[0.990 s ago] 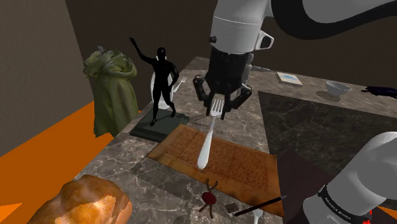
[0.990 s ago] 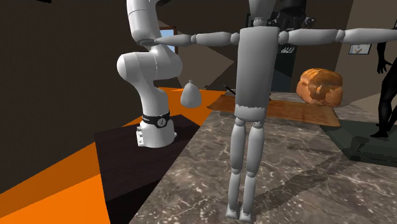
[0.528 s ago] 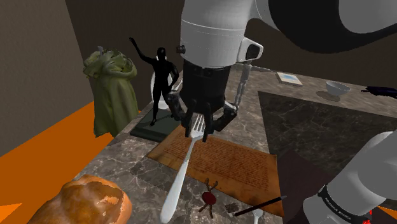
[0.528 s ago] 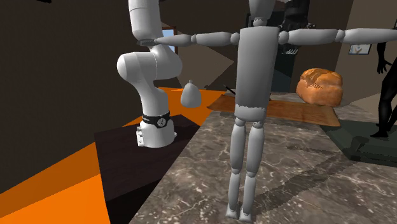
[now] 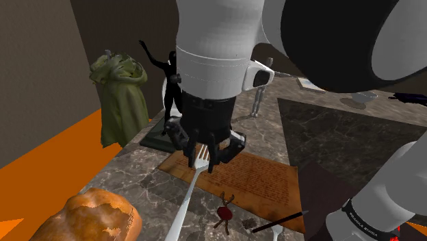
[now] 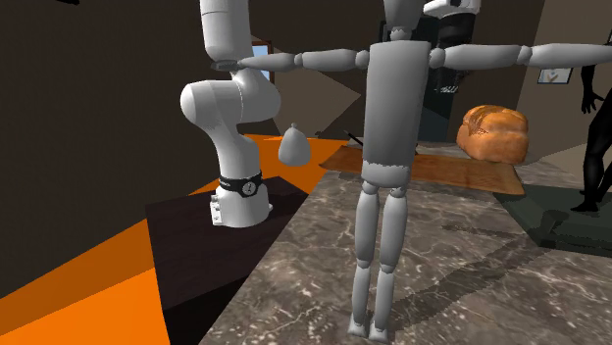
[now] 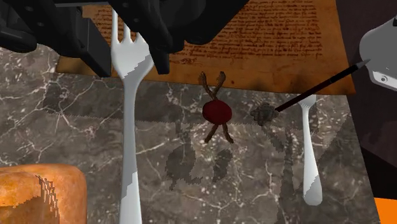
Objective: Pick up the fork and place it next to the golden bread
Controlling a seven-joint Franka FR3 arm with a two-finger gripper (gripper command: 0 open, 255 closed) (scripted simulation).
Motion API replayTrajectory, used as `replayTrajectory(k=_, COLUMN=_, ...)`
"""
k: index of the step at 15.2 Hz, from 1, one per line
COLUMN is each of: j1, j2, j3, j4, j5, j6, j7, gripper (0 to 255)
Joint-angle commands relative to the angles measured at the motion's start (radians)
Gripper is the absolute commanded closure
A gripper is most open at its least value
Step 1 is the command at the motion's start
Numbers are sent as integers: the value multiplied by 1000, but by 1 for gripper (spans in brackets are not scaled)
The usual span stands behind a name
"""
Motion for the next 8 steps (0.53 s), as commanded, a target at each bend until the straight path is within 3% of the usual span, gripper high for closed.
replayTrajectory(k=1, j1=0, j2=-1, j3=0, j4=-29, j5=0, j6=29, j7=0, gripper=255)
replayTrajectory(k=8, j1=3, j2=24, j3=6, j4=-108, j5=-23, j6=120, j7=22, gripper=255)
